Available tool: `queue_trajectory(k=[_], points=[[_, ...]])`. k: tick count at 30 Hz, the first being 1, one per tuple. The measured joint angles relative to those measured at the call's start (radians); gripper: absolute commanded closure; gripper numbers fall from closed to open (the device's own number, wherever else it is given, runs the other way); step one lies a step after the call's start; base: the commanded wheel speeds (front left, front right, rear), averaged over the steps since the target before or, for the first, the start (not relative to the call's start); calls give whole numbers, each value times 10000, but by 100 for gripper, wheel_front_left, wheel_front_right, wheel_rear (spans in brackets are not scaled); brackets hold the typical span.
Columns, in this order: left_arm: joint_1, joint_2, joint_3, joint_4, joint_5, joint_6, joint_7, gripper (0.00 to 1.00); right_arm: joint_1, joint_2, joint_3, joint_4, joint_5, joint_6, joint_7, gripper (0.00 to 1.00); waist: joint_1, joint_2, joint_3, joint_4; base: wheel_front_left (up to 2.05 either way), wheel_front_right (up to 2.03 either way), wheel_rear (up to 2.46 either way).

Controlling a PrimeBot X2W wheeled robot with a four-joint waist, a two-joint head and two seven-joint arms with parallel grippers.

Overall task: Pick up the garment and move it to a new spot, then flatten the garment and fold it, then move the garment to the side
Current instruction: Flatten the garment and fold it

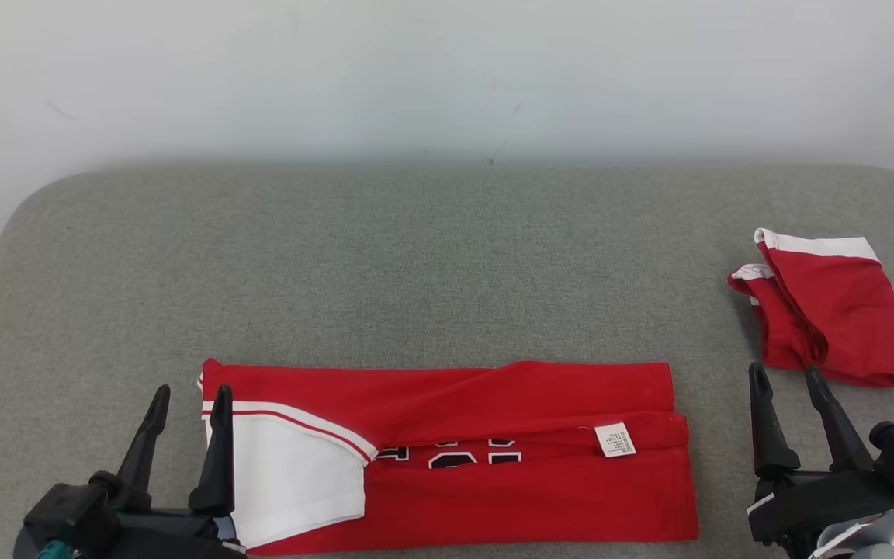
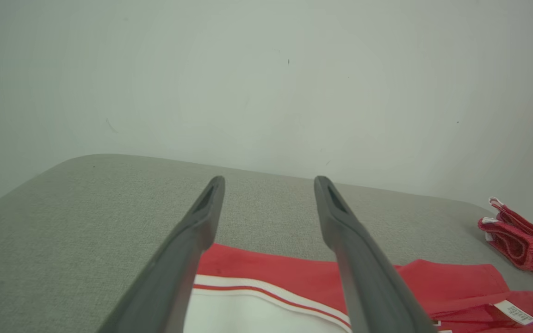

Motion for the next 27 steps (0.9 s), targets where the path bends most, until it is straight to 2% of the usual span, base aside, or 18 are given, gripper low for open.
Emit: queue_trajectory(k=[15,20,27], points=[[-170,-320,221,190,548,-263,0,0,-283,15,-65,-40,40,0,159,0,0,0,205,35,0,0,0],[-191,-374,268,213,594,-328,0,0,-307,8,-297,-267,-414,0,1469,0,0,1,297,78,0,0,0],[-220,-456,253,259,648,-345,0,0,-339,21,-842,-1279,-247,0,4288,0,0,0,416,129,0,0,0]])
